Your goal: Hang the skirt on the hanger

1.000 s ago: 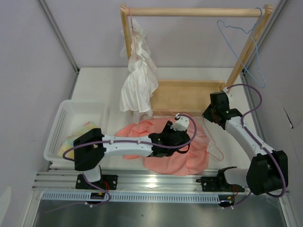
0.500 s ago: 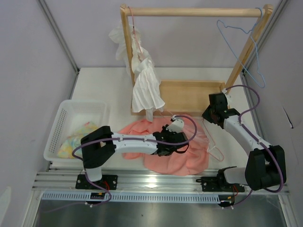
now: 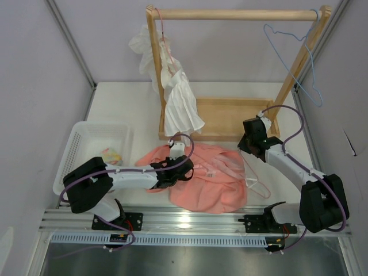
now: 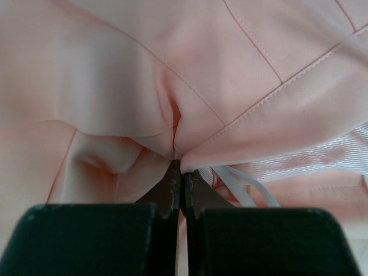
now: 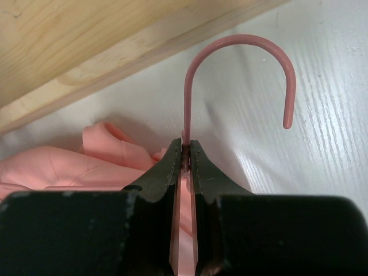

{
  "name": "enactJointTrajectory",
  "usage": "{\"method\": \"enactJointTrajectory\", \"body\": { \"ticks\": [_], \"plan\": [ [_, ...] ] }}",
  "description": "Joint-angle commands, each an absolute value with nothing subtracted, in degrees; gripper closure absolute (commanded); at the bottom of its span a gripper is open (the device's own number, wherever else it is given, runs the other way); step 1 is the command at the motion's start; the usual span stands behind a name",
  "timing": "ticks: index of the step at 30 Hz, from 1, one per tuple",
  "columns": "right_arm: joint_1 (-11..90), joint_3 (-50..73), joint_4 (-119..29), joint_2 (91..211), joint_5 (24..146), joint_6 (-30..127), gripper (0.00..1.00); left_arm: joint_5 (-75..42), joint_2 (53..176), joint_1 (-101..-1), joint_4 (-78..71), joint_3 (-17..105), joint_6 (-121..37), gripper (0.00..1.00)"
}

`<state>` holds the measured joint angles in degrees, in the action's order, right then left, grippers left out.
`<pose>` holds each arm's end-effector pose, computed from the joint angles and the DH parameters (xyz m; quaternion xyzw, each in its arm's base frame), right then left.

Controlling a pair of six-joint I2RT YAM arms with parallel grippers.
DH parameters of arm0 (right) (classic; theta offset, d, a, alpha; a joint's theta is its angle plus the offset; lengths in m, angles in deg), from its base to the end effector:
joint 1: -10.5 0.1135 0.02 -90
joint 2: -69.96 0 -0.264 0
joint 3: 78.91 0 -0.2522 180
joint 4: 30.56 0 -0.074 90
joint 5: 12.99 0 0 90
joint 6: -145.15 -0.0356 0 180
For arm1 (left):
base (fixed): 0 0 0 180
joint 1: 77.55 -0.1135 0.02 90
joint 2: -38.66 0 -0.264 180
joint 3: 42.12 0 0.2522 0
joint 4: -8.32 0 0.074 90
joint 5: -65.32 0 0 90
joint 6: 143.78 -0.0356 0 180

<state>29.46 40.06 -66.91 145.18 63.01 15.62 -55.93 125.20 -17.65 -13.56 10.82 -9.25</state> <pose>0.2545 0.0783 0.2231 0.2073 0.9119 0.0636 0.3484 0.1530 -0.2272 0.1514 0.0438 0.9221 -0.0682 0.3784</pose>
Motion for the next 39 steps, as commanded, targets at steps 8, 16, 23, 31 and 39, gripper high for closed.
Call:
{"method": "enactJointTrajectory", "body": {
  "ticks": [8, 16, 23, 31, 39],
  "plan": [
    [35.4, 39.2, -64.6, 149.4, 55.2, 21.7, 1.0, -42.3, 125.6, -20.2, 8.7, -1.2, -1.8, 0.92],
    [39.6, 38.4, -66.5, 151.0, 48.7, 22.9, 1.0, -27.9, 128.5, -27.5, 28.9, -9.7, 2.5, 1.0],
    [39.9, 38.5, -65.1, 150.4, 48.0, 24.6, 1.0, -18.5, 131.2, -31.8, 46.0, -15.8, 6.2, 1.0],
    [39.7, 39.4, -65.1, 141.9, 45.5, 26.6, 1.0, -9.0, 140.9, -40.8, 61.1, -20.4, 14.4, 1.0],
    [42.7, 42.8, -63.9, 133.6, 42.7, 29.4, 1.0, -8.4, 135.5, -41.5, 50.2, -16.3, 14.0, 1.0]
  ]
}}
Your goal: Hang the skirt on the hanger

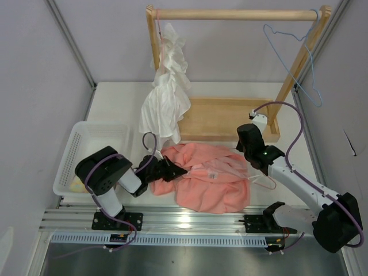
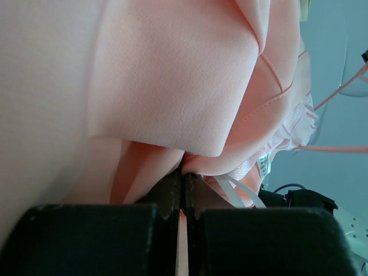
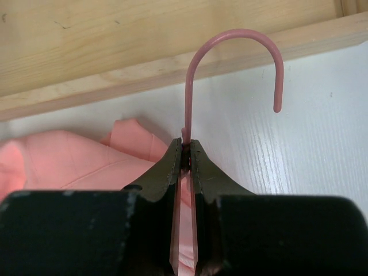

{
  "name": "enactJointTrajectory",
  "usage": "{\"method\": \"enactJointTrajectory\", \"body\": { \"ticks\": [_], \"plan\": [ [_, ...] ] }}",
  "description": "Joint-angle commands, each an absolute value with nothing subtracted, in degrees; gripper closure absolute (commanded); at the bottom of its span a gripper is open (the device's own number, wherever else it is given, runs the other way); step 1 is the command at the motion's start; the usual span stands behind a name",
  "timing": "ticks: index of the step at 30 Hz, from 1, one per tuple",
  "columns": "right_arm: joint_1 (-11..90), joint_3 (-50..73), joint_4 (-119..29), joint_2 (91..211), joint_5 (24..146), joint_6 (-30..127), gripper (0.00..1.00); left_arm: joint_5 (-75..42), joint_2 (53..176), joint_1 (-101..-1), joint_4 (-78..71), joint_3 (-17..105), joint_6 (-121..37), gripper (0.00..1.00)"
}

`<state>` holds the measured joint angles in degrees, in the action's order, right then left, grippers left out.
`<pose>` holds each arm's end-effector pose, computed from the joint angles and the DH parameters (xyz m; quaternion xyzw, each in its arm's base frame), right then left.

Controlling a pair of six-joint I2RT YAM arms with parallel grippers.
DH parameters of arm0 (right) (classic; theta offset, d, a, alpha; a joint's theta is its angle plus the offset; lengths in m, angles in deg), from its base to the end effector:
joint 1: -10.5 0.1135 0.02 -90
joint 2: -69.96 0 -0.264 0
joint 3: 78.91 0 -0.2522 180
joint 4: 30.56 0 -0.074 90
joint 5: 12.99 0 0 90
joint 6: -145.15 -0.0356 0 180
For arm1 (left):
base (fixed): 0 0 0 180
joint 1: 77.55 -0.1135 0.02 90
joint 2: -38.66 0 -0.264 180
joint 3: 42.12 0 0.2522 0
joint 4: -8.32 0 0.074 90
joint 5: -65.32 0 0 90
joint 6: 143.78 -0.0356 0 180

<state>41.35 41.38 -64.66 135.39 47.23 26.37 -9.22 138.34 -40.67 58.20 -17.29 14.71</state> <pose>0.2166 0.1088 0.2613 0.0931 0.8771 0.0018 0.4713 0.1771 -0.1447 0.0846 -0.1580 0.8237 -0.4924 0.2327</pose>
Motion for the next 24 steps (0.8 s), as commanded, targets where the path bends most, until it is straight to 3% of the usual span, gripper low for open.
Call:
{"method": "enactJointTrajectory", "body": {
  "ticks": [1, 8, 16, 18, 21, 24],
  "plan": [
    [43.2, 42.9, -64.6, 133.6, 42.1, 29.4, 1.0, -9.0, 134.3, -41.9, 44.9, -14.5, 13.5, 1.0],
    [45.7, 41.8, -66.6, 144.3, 38.2, 26.2, 1.0, -13.4, 125.9, -42.0, 28.2, -8.6, 6.0, 1.0],
    [49.0, 37.7, -67.7, 157.2, 34.9, 20.1, 1.0, -14.9, 127.4, -42.0, 17.4, -2.9, -3.1, 1.0],
    [49.2, 37.4, -67.9, 157.6, 34.6, 19.8, 1.0, -15.4, 126.1, -41.8, 17.1, -3.8, -4.8, 0.93],
    [49.2, 36.4, -68.5, 158.9, 33.9, 19.6, 1.0, -17.5, 120.9, -40.7, 16.4, -5.0, -8.2, 0.73],
    [49.3, 35.7, -68.9, 160.2, 33.1, 18.9, 1.0, -18.6, 114.6, -40.3, 14.3, -5.0, -12.2, 0.64]
  ]
}}
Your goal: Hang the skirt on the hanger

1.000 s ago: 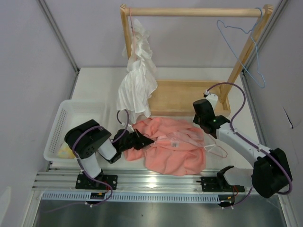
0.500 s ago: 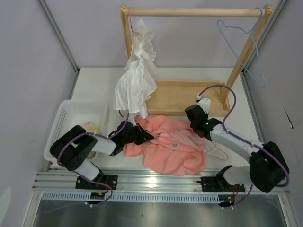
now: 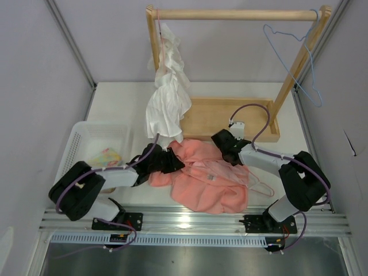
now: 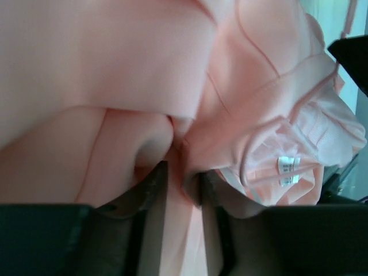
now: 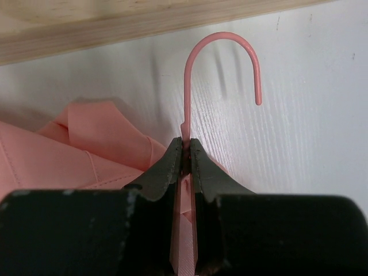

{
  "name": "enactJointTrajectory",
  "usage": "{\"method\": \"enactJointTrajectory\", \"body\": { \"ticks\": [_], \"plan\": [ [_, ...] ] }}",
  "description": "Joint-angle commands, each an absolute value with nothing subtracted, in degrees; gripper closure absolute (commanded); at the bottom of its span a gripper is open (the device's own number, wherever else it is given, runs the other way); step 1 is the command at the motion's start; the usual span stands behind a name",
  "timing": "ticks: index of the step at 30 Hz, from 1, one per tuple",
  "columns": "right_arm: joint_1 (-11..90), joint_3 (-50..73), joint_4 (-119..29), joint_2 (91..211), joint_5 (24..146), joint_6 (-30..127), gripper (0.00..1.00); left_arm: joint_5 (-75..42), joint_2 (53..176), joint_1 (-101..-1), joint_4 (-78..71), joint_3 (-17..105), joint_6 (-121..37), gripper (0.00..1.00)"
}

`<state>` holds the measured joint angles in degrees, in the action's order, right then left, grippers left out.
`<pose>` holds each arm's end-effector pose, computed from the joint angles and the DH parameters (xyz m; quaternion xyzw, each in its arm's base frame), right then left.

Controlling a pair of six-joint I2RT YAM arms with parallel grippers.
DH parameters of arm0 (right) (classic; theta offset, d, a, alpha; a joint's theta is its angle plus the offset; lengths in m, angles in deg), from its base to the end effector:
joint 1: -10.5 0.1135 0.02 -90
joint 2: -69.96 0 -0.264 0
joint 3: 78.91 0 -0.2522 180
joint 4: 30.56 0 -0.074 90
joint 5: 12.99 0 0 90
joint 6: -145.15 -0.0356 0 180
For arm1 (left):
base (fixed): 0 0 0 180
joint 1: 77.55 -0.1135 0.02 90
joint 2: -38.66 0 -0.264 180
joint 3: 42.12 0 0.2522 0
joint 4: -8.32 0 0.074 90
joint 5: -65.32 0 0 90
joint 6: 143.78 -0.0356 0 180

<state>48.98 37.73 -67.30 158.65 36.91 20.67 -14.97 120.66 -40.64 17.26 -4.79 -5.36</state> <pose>0.2408 0.1621 0.1801 0.0509 0.9140 -0.1327 0.3801 0.1972 -0.1556 0.1339 -0.0505 0.8861 -0.3634 0.2831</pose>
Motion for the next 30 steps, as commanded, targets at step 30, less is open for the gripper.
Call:
{"method": "enactJointTrajectory", "body": {
  "ticks": [30],
  "plan": [
    [50.7, 32.0, -72.4, 164.0, 30.1, 15.1, 1.0, -47.0, 114.7, -15.4, -8.3, 12.8, -23.8, 0.69]
  ]
}}
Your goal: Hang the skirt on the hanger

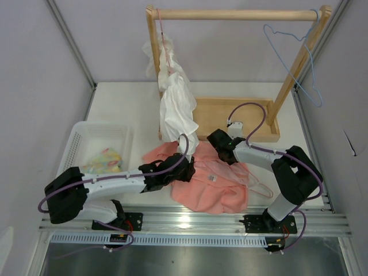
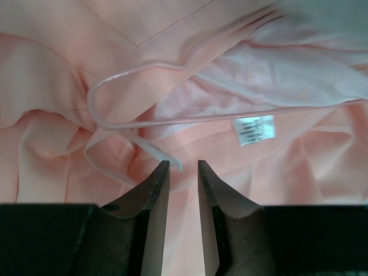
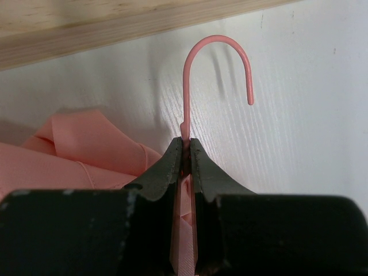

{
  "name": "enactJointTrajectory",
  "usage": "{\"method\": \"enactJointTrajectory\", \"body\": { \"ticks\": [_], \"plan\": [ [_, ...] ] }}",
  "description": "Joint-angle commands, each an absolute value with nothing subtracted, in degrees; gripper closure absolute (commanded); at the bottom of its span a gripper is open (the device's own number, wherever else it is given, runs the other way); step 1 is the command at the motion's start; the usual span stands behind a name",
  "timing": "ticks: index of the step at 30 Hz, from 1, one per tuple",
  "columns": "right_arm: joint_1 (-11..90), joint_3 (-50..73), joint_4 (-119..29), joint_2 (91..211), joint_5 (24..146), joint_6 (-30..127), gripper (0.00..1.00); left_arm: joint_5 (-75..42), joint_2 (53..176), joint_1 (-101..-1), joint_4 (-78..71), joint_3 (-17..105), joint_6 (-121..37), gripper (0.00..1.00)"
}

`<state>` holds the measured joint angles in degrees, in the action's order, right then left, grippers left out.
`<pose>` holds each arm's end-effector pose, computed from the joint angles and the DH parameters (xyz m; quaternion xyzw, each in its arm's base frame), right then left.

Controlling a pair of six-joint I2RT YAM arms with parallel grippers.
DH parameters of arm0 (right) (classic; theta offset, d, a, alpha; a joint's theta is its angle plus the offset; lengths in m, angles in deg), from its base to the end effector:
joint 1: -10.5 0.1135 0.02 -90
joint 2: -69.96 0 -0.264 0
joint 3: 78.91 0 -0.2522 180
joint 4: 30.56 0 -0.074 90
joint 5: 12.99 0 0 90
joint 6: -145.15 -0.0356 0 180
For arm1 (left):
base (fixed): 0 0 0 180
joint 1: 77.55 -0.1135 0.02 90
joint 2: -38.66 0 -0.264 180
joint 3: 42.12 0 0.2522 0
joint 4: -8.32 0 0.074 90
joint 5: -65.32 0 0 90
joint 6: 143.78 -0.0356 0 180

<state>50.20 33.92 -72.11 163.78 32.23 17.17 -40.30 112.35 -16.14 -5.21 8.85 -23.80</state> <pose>0.2467 0.1722 0.1716 0.0584 0.9089 -0.1817 0.3708 0.1356 -0.2288 0.2054 0.1802 0.8673 -0.2358 0.3996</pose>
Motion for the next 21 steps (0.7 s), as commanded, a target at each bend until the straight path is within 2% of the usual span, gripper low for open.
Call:
{"method": "enactJointTrajectory", "body": {
  "ticks": [1, 6, 21],
  "plan": [
    [50.7, 31.9, -72.4, 163.8, 30.2, 15.1, 1.0, -47.9, 115.5, -15.2, -10.3, 14.1, -22.9, 0.69],
    [50.6, 31.7, -72.4, 163.6, 30.4, 15.3, 1.0, -51.5, 118.3, -13.7, -14.5, 16.9, -21.4, 0.68],
    [50.5, 31.6, -72.4, 163.4, 30.7, 15.3, 1.0, -51.2, 122.5, -12.1, -15.5, 19.0, -20.1, 0.68]
  ]
}}
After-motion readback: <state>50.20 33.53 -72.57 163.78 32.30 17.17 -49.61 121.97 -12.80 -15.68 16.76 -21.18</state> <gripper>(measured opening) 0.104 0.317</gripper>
